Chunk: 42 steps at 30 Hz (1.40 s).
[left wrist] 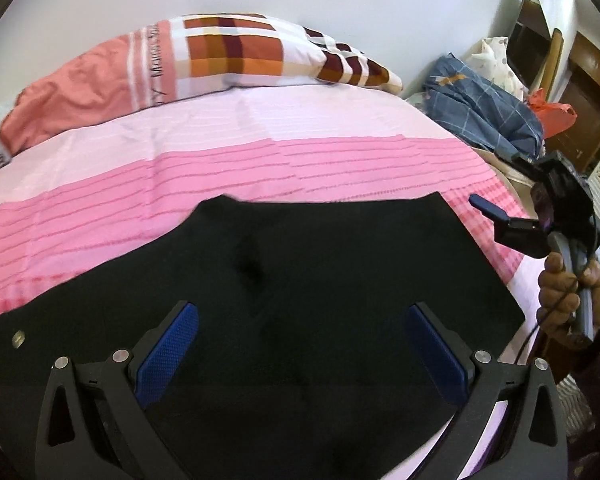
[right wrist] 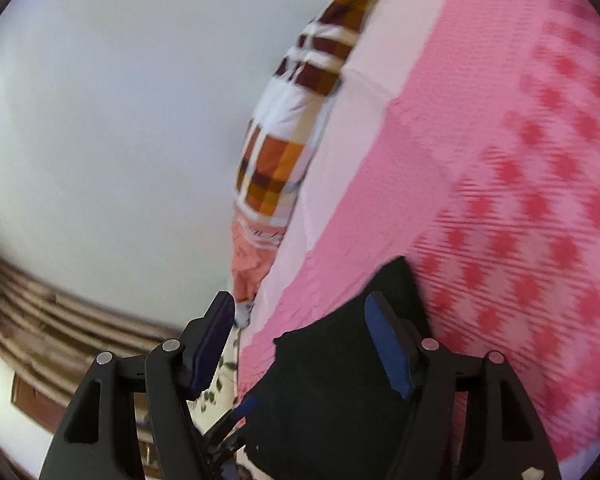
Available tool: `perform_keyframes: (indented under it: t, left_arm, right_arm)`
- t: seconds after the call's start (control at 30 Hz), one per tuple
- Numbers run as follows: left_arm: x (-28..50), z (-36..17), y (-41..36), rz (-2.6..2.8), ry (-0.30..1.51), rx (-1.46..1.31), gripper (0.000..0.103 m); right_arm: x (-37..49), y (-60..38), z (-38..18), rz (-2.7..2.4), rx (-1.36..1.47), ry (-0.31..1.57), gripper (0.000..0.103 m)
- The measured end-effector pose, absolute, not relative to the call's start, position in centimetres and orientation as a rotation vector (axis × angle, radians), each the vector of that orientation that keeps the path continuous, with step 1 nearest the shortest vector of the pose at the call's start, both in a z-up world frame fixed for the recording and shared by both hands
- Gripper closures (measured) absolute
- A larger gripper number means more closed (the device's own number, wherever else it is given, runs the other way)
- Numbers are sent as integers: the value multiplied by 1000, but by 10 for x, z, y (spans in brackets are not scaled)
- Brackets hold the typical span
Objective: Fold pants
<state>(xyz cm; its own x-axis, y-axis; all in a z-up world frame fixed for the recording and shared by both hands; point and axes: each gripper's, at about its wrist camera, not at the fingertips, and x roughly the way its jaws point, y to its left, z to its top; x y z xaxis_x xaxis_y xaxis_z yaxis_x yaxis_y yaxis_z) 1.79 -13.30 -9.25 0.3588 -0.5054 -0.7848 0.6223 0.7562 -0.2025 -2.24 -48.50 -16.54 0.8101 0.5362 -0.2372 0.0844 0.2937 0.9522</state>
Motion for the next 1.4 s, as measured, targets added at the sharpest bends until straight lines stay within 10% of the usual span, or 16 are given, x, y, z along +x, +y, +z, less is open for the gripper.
perform_keyframes:
  t: [0.17, 0.3, 0.47, 0.8, 0.97, 1.4]
  left_arm:
    - [38, -127, -152, -668, 1051, 186, 0]
    - [37, -134, -156, -653, 1035, 210, 0]
    - [36, -132, -153, -656, 1026, 190, 0]
    - [39, -126, -139, -646, 1052, 82, 0]
    - [33, -134, -145, -632, 1023, 167, 0]
    - [26, -82, -35, -489, 930, -33, 0]
  right_arm:
    - [16, -470, -179, 356, 1188, 728, 41]
    - [22, -485, -212, 277, 1309, 790, 88]
    - [0, -496, -192, 305, 1272, 687, 54]
    - [-85, -445, -192, 499, 1093, 844, 54]
    - [-113, -449, -209, 420, 1022, 900, 103]
    - [-49, -393, -99, 527, 766, 805, 40]
